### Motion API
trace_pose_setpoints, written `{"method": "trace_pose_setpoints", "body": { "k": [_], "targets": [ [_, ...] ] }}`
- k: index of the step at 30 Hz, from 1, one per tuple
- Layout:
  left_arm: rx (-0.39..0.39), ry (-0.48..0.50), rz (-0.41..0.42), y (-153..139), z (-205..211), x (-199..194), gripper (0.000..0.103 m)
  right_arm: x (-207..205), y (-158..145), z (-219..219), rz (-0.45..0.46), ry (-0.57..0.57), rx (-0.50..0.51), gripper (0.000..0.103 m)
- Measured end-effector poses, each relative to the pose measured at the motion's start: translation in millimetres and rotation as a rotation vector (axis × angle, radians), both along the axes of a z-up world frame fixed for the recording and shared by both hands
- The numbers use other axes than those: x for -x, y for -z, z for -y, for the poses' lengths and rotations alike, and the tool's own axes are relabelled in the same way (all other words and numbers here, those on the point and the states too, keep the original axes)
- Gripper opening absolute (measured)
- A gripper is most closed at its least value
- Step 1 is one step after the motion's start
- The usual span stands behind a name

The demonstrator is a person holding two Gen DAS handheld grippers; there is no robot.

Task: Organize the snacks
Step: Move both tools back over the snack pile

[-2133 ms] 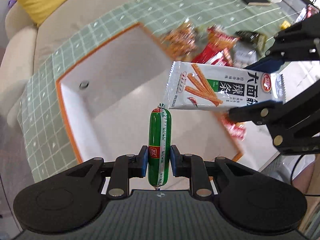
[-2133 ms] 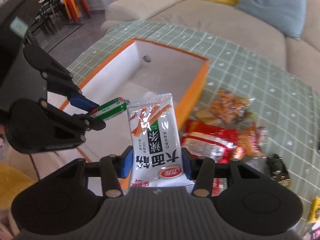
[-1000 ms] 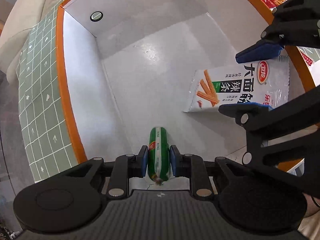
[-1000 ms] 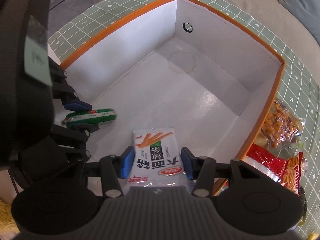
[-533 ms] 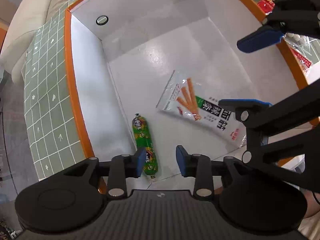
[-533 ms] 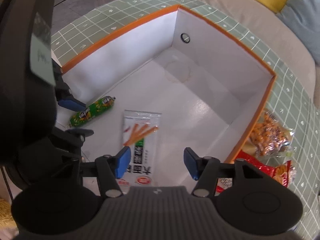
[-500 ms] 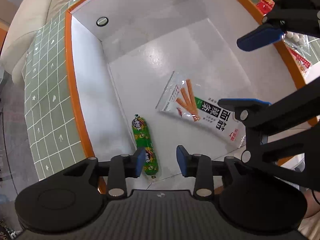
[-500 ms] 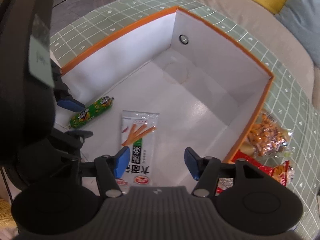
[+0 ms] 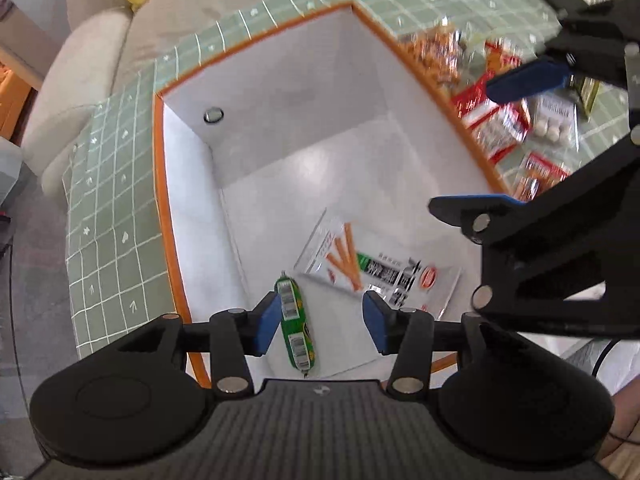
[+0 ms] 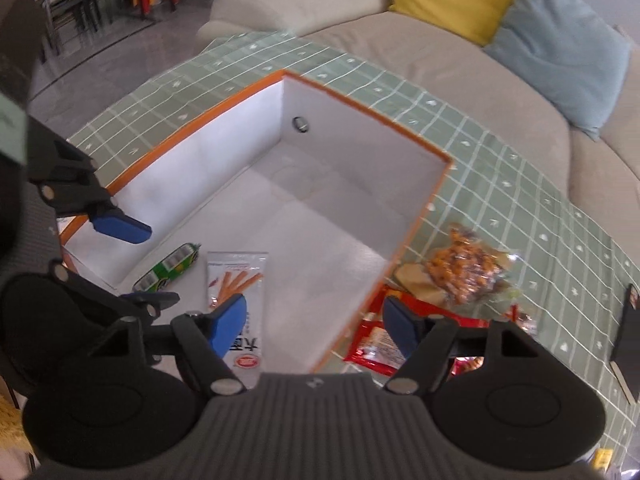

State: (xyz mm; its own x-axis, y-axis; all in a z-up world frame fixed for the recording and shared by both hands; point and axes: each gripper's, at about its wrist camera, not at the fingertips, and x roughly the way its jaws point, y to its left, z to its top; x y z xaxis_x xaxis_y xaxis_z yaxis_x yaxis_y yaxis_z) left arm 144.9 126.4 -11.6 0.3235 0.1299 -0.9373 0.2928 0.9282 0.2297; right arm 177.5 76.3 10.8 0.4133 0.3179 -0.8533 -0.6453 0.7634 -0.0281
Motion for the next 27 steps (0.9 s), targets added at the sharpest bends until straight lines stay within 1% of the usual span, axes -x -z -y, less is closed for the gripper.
{"method": "trace_pose_setpoints", "body": {
  "k": [2, 4, 5, 6, 10, 13, 15, 20, 21, 23, 24, 26, 27],
  "targets": [
    [0.000, -0.008, 0.033, -5, 5, 2, 0.056, 4, -5, 13, 0.010, 0.025, -0.006, 0.073],
    [0.006, -0.014, 0.064, -11, 11, 3, 0.056, 6, -12, 23, 0.023, 0.050, -0.003, 0.076],
    [0.019, -0.013, 0.080, -14, 15, 4, 0.056, 8, -16, 28, 0.035, 0.063, 0.000, 0.079],
    [0.034, -0.015, 0.093, -18, 18, 4, 0.056, 8, -16, 34, 0.047, 0.075, -0.001, 0.080],
    [0.101, -0.015, 0.114, -29, 33, 2, 0.056, 9, -25, 64, 0.048, 0.132, -0.039, 0.080],
    [0.125, 0.003, 0.138, -33, 46, 0, 0.056, 7, -26, 87, 0.042, 0.175, -0.058, 0.080],
    [0.129, 0.034, 0.142, -33, 58, 0, 0.056, 6, -23, 102, 0.038, 0.196, -0.059, 0.081],
    [0.130, 0.084, 0.115, -26, 88, -4, 0.056, 5, -11, 134, 0.013, 0.241, -0.043, 0.081],
    [0.134, 0.091, 0.114, -25, 94, -5, 0.057, 5, -8, 140, 0.008, 0.250, -0.041, 0.081],
    [0.149, 0.106, 0.120, -24, 105, -6, 0.063, 5, -3, 153, -0.004, 0.265, -0.043, 0.082],
    [0.157, 0.112, 0.124, -24, 111, -7, 0.067, 5, 0, 160, -0.009, 0.275, -0.045, 0.085],
    [0.175, 0.133, 0.121, -21, 123, -9, 0.069, 5, 6, 174, -0.023, 0.303, -0.053, 0.086],
    [0.184, 0.146, 0.113, -19, 131, -10, 0.073, 4, 9, 181, -0.032, 0.317, -0.057, 0.086]
  ]
}}
